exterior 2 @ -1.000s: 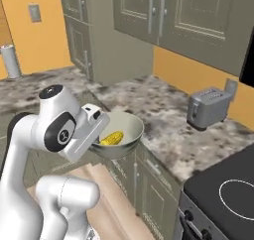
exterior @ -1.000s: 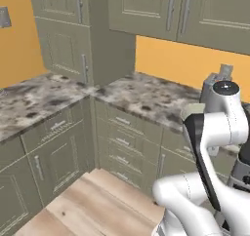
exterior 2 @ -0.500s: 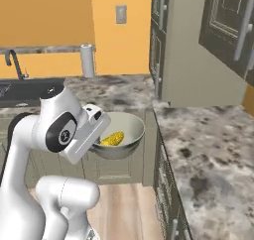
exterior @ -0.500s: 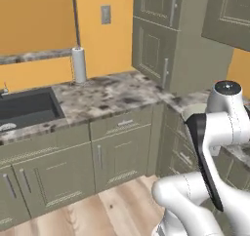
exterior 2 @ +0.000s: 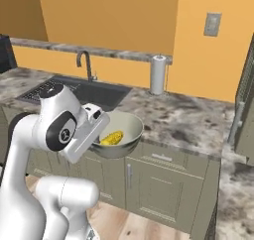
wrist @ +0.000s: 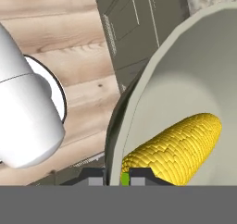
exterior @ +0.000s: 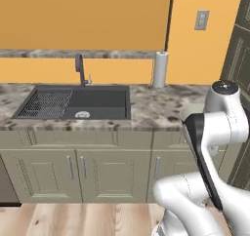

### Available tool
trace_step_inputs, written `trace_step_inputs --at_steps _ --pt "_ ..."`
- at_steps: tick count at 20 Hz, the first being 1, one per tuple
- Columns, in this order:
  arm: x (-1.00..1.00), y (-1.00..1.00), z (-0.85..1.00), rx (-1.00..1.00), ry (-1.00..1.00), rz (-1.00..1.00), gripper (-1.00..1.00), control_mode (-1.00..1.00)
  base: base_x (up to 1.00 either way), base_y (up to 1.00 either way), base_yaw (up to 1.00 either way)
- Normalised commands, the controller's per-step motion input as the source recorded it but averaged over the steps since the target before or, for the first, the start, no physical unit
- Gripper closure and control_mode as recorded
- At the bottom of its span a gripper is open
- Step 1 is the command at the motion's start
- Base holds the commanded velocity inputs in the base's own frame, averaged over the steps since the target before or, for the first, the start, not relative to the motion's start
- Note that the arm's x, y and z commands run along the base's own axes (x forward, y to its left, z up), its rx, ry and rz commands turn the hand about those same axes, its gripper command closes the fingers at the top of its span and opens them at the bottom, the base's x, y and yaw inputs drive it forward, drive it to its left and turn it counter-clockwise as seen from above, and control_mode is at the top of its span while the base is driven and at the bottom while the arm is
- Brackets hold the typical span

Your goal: Pick the corn from the cabinet and place it in the bowl. Then pick the bowl and place it in the sink. Then turn on the sink facuet.

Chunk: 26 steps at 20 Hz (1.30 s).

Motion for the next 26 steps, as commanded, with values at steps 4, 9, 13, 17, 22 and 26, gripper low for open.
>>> trace_step_inputs --at_steps 4,9,13,17,22,26 --pt "0.00 0.00 0.00 0.00 0.00 0.00 1.00 1.00 0.19 0.00 -0.03" --pt "0.00 0.00 0.00 0.00 0.00 0.00 1.00 1.00 0.21 0.32 -0.26" --pt "0.00 0.00 0.00 0.00 0.00 0.00 1.00 1.00 0.34 0.82 -0.22" --pt "0.00 0.00 0.00 0.00 0.00 0.00 1.00 1.00 0.42 0.86 -0.16" --pt "0.00 0.00 0.00 0.00 0.00 0.00 1.00 1.00 0.60 0.52 -0.17" --pt "0.00 0.00 0.00 0.00 0.00 0.00 1.00 1.00 0.68 0.45 -0.19"
